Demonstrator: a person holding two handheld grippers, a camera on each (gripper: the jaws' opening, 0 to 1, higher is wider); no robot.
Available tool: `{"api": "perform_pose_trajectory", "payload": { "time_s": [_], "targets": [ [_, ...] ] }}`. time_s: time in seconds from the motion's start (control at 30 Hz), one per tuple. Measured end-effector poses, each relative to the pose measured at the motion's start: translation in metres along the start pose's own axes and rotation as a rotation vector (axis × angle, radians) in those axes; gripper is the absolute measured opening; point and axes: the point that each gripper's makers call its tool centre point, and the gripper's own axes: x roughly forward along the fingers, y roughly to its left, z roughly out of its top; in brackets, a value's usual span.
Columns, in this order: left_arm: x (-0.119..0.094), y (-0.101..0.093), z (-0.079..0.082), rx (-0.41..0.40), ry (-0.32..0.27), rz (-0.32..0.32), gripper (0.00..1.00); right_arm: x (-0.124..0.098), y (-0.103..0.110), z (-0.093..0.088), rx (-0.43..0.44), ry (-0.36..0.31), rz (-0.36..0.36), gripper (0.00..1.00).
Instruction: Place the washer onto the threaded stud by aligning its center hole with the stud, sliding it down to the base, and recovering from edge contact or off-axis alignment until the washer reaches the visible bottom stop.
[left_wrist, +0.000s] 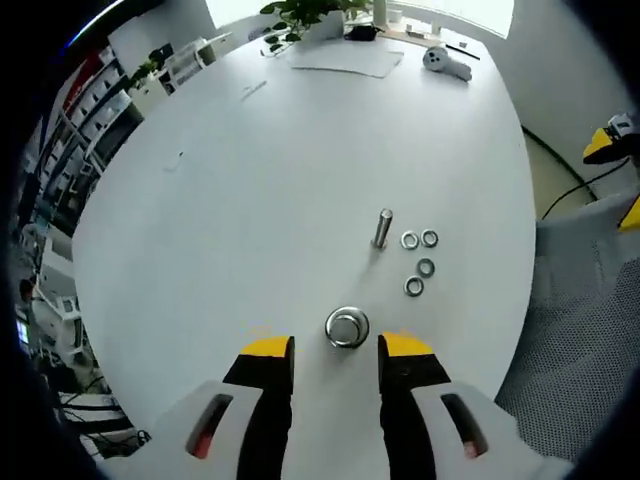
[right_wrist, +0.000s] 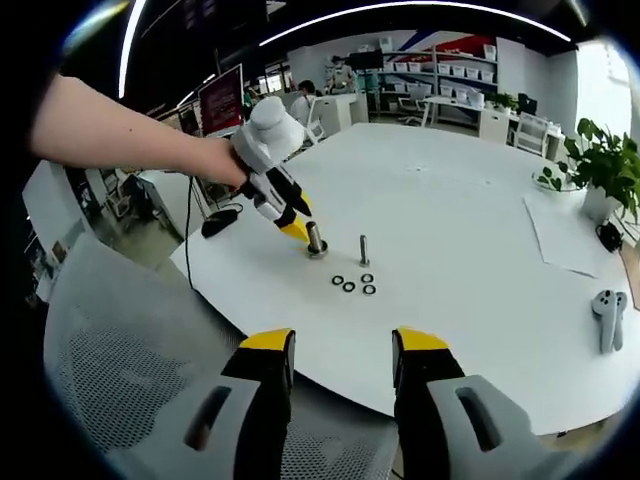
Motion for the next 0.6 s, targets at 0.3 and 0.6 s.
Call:
{"api": "perform_pose_trajectory", "payload": {
  "time_s": [0.3,0.6],
  "targets": [
    [-0.032,-0.013,-0.004,-0.013,-0.111,0.033,0.34,0.003,-0.005,-0.008,-0.001,0.041,-0.021,0.41],
    [-0.063,-0.034,-0.016,-0.079,-0.195,0.029,0.35,0.0,-0.005,-0.012,-0.019,0.064,-0.033,0.41]
  ]
}}
